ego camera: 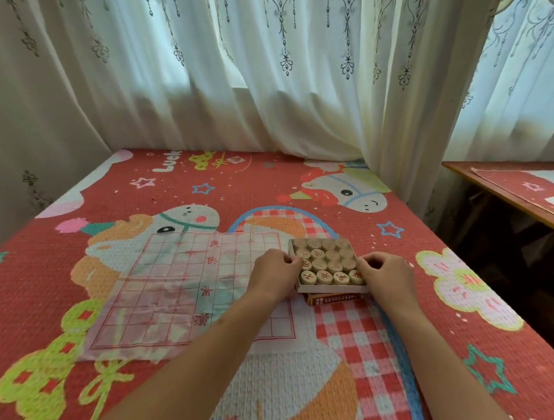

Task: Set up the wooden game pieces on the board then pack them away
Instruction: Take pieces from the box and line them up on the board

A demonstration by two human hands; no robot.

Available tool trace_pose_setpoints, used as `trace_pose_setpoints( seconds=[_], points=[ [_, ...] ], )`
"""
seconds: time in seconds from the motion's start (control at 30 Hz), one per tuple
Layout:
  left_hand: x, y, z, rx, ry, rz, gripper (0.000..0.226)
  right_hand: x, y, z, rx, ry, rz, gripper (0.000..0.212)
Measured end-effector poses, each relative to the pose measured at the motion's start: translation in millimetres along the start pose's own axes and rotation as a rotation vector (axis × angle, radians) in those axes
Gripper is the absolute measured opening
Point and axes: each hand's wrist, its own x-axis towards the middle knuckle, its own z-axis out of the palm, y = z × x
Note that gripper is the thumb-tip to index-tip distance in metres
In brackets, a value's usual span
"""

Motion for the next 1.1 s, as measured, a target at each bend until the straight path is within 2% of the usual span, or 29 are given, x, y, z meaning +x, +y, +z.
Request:
trace_pose_setpoints(
  seconds=[0.13,0.3,0.63,0.73,0.9,1.1],
  points=[
    [-10.8,-3.2,-5.0,-0.002,-0.024,0.008,0.039,-6.8,-4.2,-8.0,-0.032,-0.039,0.047,0.013],
    [-36.7,-4.0,-16.0,-0.24,-0.145,-0.093,0.028,-23.1,-9.5,-14.3,-0.066,-0.12,0.12,0.013],
    [-106.7,-19.3,-62.4,-0.288,-0.168,-0.148,0.028,-85.9,-31.5,-26.4,0.272,-0.275,0.177,0.007],
    [-137.3,-31.1,-74.9,-0.265,-0.114,-0.154,0.028,-116.2,-38.5,-25.9,0.264,-0.326,0.146,0.006],
    [-173.6,-45.3,-70.8,-0.274,-0.094,-0.146,0.019,-156.9,-36.8,-30.9,0.199,-0.278,0.072,0.008],
    [-168.4,-36.5,-40.2,-0.25,-0.157,-0.108,0.021,-155.9,-10.7,-48.6,0.127,-0.199,0.129,0.009]
  ],
)
